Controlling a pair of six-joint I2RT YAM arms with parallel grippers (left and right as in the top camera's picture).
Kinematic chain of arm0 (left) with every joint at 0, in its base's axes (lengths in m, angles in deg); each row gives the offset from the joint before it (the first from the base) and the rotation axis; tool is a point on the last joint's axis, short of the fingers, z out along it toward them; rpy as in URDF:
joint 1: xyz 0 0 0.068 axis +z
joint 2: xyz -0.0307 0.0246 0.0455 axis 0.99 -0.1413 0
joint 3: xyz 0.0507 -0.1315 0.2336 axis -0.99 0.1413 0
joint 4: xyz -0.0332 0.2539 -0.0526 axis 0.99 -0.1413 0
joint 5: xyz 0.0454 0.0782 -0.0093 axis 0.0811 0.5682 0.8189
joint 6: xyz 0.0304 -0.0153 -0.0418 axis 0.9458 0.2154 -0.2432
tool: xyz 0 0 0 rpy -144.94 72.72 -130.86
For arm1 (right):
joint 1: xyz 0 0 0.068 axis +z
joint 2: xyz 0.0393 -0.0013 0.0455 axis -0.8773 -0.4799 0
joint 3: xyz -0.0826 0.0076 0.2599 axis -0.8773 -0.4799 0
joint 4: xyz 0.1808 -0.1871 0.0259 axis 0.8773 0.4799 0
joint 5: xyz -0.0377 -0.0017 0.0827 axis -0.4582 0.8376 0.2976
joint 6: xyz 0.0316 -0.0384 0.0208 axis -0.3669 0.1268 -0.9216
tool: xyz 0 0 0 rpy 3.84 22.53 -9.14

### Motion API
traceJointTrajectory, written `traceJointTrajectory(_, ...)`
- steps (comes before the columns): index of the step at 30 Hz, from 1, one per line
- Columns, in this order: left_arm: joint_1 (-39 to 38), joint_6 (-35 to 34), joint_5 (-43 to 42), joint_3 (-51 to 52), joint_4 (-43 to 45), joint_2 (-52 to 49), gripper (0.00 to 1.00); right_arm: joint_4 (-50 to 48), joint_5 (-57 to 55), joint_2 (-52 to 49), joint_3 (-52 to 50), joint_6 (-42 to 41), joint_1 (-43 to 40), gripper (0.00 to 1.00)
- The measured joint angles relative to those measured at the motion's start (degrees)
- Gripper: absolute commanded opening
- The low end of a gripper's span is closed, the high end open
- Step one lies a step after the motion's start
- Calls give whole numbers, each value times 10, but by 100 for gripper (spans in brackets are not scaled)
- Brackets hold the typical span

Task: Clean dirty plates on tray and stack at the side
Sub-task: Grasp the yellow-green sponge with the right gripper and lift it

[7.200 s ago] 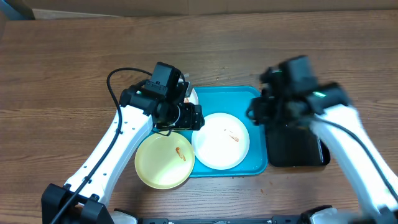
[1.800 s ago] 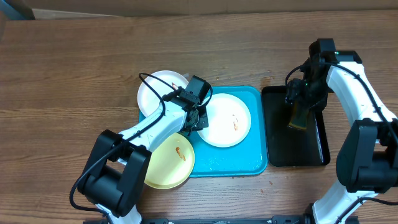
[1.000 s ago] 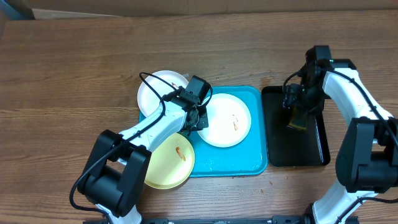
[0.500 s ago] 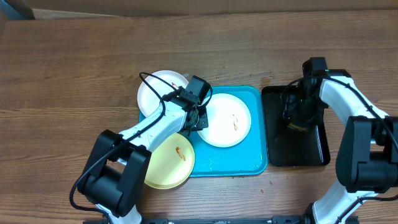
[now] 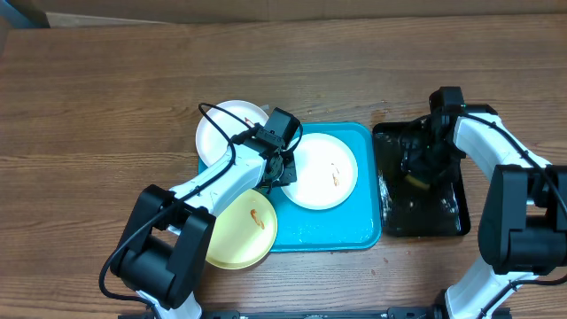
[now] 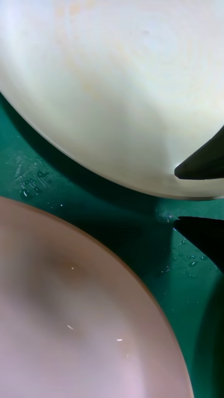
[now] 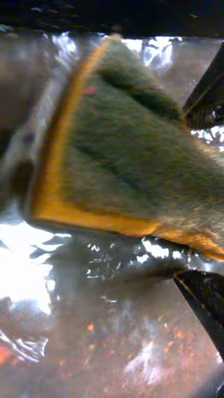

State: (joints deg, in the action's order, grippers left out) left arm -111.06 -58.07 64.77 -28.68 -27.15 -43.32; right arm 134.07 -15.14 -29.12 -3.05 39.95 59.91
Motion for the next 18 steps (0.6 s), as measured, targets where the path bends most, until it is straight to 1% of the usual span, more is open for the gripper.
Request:
traceJointTrajectory(3,0,0,0,0,-1,0,24,-13,0,0,0,0,0,72)
traceJointTrajectory(4,0,0,0,0,-1,0,24,-17,0,0,0,0,0,69)
traceJointTrajectory(5,0,0,0,0,-1,0,24,-21,0,0,0,0,0,64)
traceJointTrajectory(6,0,0,0,0,-1,0,24,-26,0,0,0,-1,0,50)
traceJointTrajectory(8,0,0,0,0,-2,0,24,-34,-1,0,0,-1,0,6)
traceJointTrajectory(10,0,0,0,0,-2,0,24,-36,-1,0,0,0,0,4)
traceJointTrajectory(11,0,0,0,0,-2,0,25,-36,-1,0,0,-3,0,24)
traceJointTrajectory(12,0,0,0,0,-2,0,27,-35,0,0,0,-3,0,52)
traceJointTrajectory(13,0,0,0,0,-2,0,28,-36,0,0,0,-3,0,64)
traceJointTrajectory(14,0,1,0,0,-2,0,29,-37,0,0,0,-2,0,70)
traceJointTrajectory(15,0,2,0,0,-2,0,29,-41,0,0,0,-2,0,77)
traceJointTrajectory(18,0,2,0,0,-2,0,30,-64,-3,0,0,0,0,78)
